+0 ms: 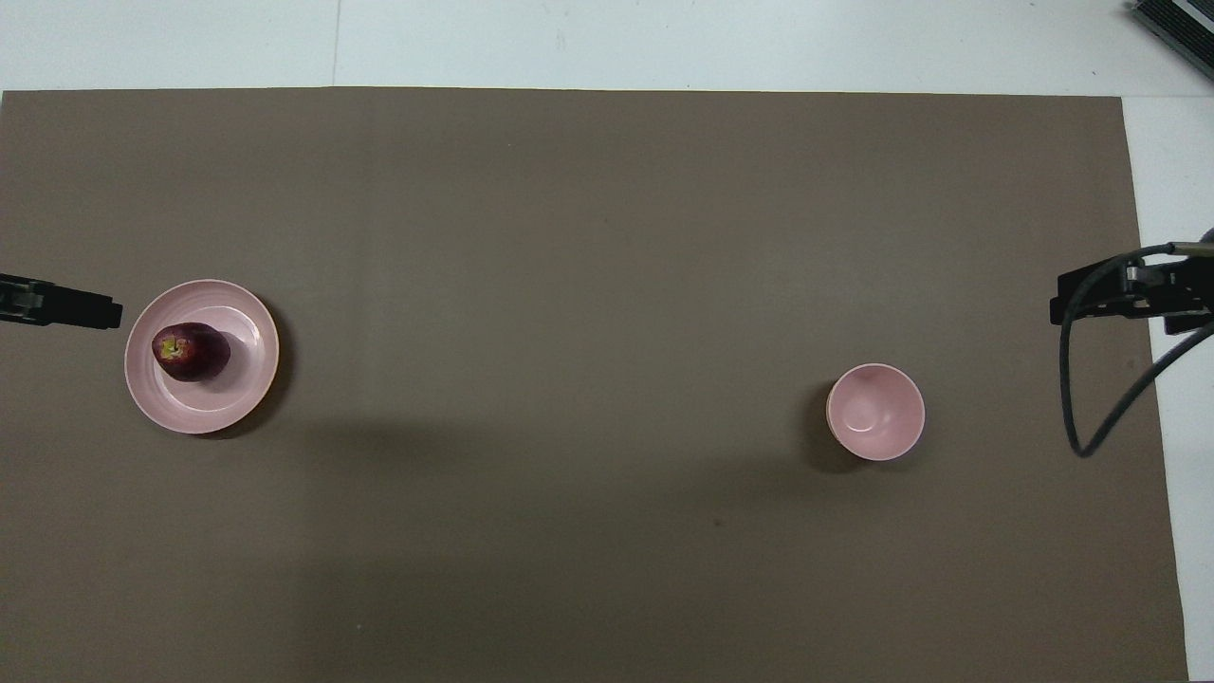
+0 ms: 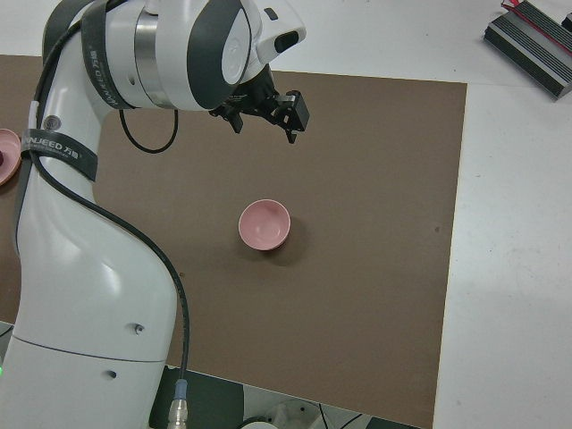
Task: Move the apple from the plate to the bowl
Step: 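Grasp the red apple on the plate with the left gripper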
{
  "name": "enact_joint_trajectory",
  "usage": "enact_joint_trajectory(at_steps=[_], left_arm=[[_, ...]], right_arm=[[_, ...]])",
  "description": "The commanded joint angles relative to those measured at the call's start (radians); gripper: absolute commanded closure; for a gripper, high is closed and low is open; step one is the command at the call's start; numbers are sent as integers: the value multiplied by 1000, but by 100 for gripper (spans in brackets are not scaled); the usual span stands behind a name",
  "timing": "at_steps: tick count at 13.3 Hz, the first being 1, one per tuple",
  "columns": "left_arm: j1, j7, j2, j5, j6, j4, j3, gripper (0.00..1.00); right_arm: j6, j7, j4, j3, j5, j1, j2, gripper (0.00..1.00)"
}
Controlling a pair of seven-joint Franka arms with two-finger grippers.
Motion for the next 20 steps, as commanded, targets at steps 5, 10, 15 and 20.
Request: enact_joint_trajectory(at_steps=[5,10,15,20], left_arm=[[22,0,32,2,416,-336,7,0],[48,16,152,2,615,-378,7,0],[67,23,169,2,643,-393,8,79],[96,80,169,2,637,-390,8,100]], right_arm=[[51,-43,-72,11,17,6,-39,0],[125,-31,-152,16,74,38,-21,0],[160,10,-153,16,86,101,31,0],[168,88,-152,16,197,140,97,0]])
